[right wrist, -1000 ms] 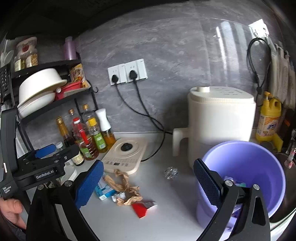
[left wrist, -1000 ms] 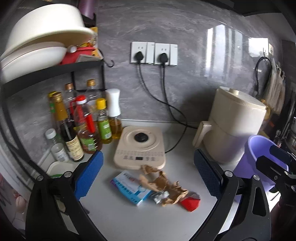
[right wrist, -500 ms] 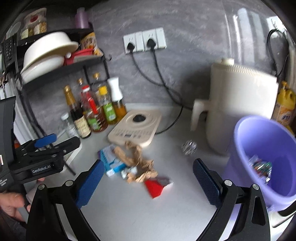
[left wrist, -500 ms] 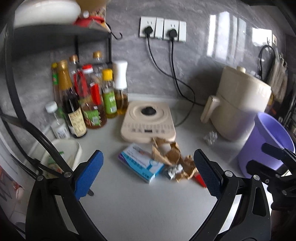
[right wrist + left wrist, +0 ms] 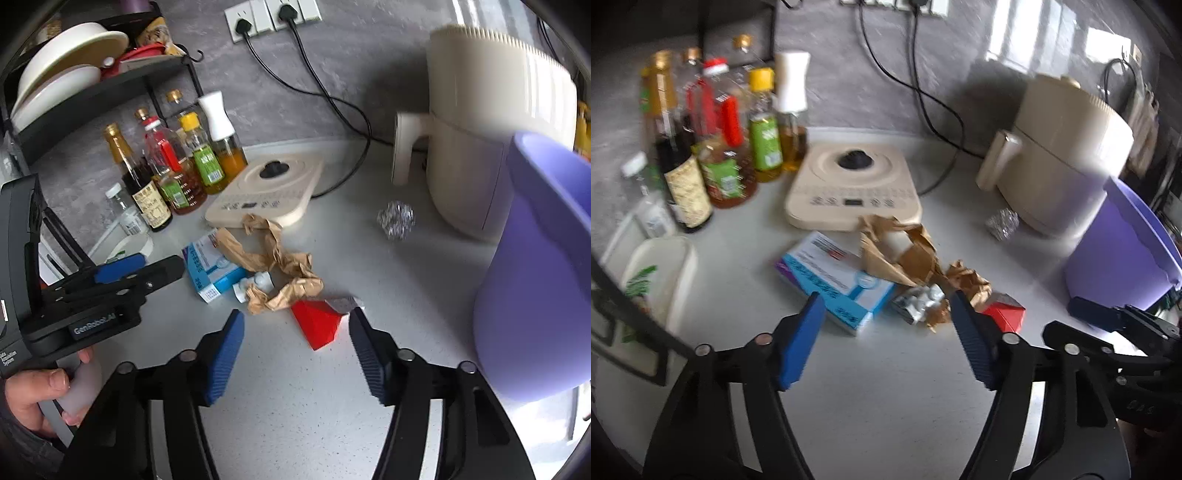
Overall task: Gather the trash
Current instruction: 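Move both open grippers back to the remaining trash on the counter, then grasp brown paper with the left gripper while the right grasps red paper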
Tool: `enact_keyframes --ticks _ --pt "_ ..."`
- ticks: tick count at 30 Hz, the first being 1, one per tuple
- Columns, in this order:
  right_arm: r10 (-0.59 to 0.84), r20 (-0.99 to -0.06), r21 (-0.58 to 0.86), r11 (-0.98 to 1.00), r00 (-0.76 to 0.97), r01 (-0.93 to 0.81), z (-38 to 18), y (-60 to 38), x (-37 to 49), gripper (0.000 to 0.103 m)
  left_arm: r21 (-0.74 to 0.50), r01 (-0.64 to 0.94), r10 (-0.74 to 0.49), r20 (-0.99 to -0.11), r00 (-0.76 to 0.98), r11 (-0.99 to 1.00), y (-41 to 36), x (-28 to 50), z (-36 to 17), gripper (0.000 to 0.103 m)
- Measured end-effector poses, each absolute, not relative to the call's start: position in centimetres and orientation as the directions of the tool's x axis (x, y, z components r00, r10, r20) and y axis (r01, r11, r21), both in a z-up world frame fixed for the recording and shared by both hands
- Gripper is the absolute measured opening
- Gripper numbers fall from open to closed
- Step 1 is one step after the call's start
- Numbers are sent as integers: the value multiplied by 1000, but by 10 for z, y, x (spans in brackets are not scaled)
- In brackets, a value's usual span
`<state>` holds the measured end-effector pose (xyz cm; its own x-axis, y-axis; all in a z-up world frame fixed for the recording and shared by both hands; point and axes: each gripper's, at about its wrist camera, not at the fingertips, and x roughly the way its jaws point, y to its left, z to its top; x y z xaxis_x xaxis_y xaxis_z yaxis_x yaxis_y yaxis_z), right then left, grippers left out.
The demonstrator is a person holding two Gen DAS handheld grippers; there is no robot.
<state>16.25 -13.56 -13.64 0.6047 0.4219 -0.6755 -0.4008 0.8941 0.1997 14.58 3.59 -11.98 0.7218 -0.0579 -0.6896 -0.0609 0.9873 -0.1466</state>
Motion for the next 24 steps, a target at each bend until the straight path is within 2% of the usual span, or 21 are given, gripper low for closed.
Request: enact_keyframes --ticks 6,9,11,18,24 --pt "414 -692 225 902 591 -368 -151 -141 172 51 -154 -20 -96 -709 699 988 25 162 -136 53" --pt "413 -699 233 903 584 -360 -157 -145 174 50 -159 -4 -115 -727 677 987 20 166 -147 49" --pt "411 -701 230 904 583 -361 -160 -146 175 50 -117 22 -102 -732 673 993 13 165 -151 48" --pt "412 -710 249 905 571 -344 -171 -154 177 50 -122 -1 -90 -741 665 992 13 168 -162 46" --pt "419 -712 261 903 564 -342 -177 -153 181 49 -134 22 -113 -719 685 991 4 168 -165 37"
